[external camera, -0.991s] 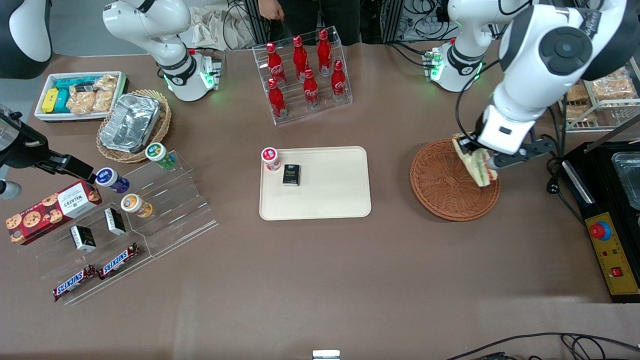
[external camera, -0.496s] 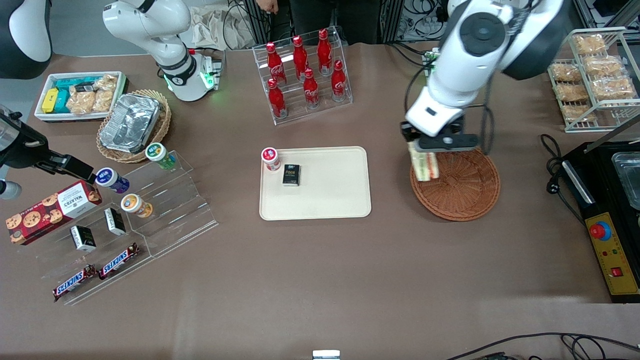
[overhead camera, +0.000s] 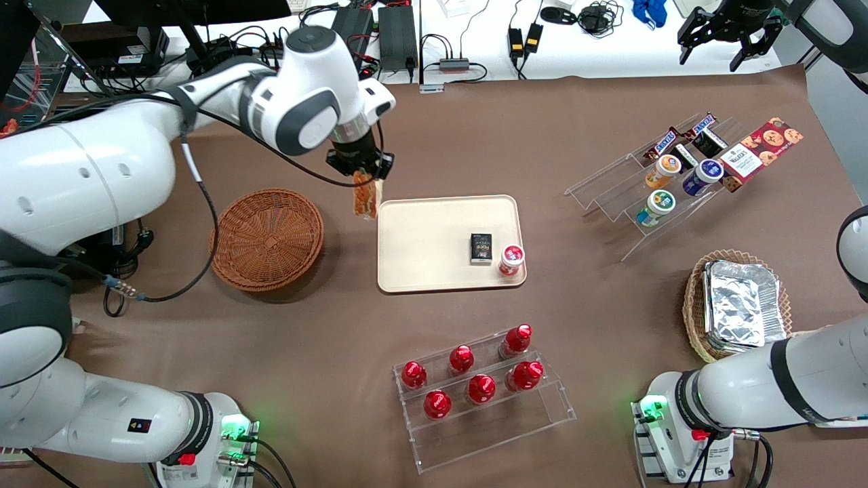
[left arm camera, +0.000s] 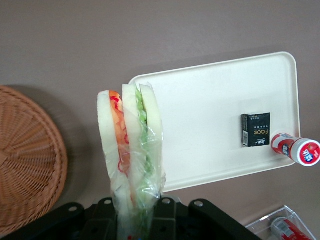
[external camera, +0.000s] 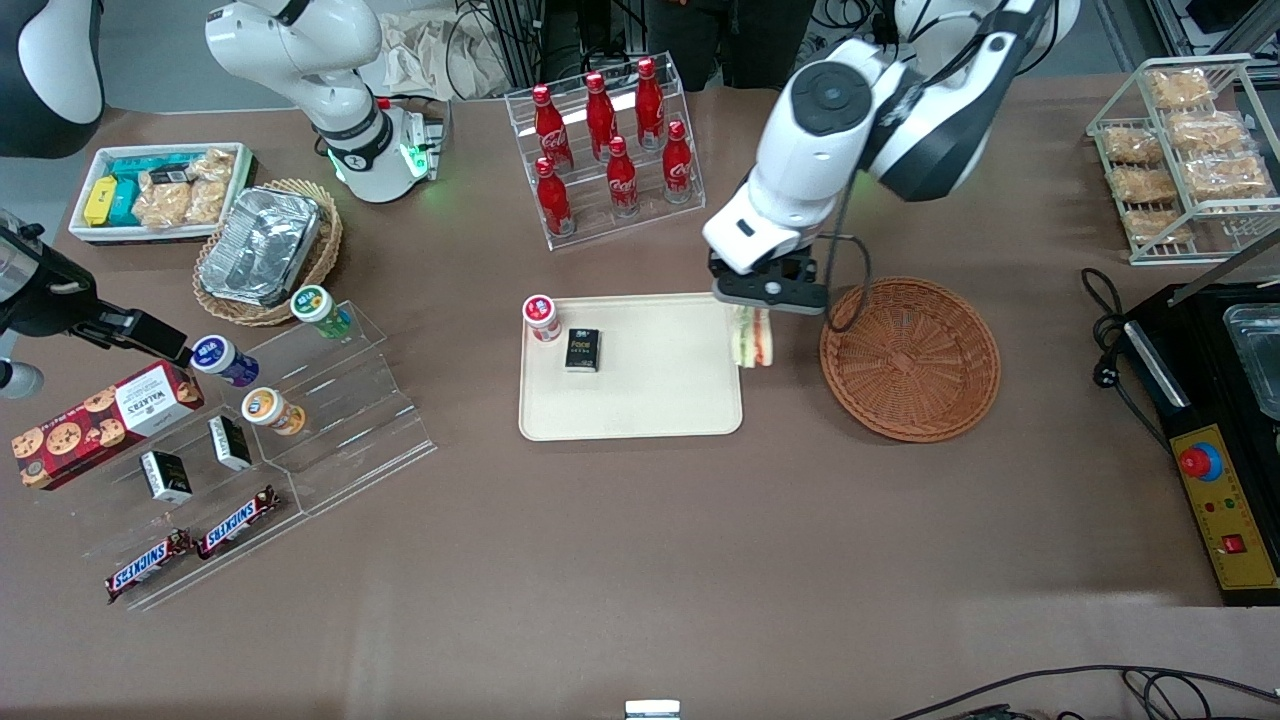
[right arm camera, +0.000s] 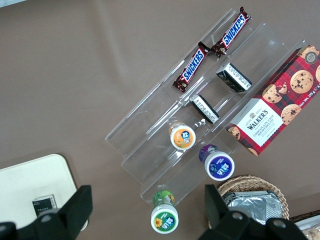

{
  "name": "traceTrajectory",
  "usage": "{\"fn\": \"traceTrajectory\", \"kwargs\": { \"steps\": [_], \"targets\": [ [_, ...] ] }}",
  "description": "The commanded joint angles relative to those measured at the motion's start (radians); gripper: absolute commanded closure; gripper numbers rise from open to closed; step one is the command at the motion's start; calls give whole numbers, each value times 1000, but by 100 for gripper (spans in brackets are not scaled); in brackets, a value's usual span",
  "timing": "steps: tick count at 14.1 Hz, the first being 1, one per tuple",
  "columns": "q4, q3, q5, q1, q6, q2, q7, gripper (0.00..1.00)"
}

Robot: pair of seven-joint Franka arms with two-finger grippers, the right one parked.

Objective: Place sandwich from basket to tray
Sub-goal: 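Lift the sandwich and carry it toward the cream tray, then lower the sandwich onto the tray beside the black item and release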

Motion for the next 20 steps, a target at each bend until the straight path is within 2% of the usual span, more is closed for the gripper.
{"fn": "traceTrajectory", "kwargs": {
  "steps": [1, 8, 13, 16, 17, 18, 19, 20],
  "targets": [
    [-26, 6, 29, -49, 88, 64, -7, 100],
    [-176, 37, 120, -80, 431, 247, -13, 100],
    [-180, 129, 121, -152, 458, 301, -50, 100],
    [-173, 129, 97, -150, 488, 328, -65, 100],
    [-172, 129, 89, -152, 496, 336, -95, 87],
    [-164, 129, 91, -153, 499, 347, -115, 20],
    [-154, 129, 101, -155, 499, 360, -120, 0],
    [-149, 129, 104, -153, 499, 363, -113, 0]
  ]
}}
